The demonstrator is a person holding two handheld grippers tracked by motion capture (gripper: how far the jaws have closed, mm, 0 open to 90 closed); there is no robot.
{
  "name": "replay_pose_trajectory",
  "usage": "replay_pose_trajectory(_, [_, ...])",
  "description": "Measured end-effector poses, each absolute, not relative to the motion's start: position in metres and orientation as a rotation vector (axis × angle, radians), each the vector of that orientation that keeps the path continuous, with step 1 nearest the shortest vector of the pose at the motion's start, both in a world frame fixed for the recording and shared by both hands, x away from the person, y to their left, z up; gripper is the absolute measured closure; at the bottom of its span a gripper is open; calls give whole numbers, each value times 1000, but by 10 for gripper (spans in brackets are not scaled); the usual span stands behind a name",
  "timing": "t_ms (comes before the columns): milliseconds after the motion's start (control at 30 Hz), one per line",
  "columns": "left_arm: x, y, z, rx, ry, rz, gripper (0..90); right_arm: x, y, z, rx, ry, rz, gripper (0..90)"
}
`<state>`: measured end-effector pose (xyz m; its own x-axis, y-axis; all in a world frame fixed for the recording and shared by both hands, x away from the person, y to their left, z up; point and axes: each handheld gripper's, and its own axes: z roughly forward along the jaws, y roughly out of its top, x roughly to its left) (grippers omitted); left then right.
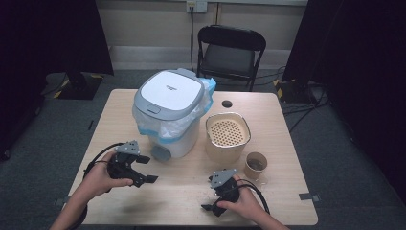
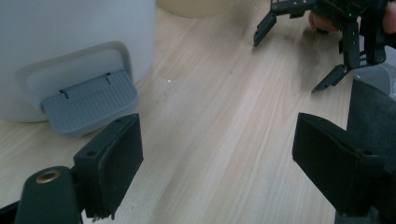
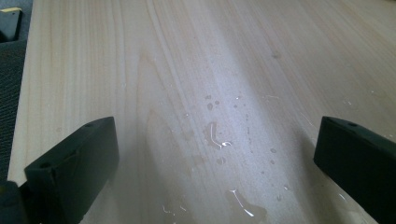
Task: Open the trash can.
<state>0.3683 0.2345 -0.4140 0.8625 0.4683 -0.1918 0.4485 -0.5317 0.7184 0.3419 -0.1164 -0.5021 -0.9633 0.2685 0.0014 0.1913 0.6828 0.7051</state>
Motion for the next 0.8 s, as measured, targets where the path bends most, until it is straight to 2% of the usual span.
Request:
replay_pose_trajectory(167, [371,238,-405,2213,678,41,171,342,-116,-502,382,2788,1150,0])
replay_pose_trajectory(800, [379,247,-383,2209,697,87,309,342,-116,-502,383,2788,1150,0])
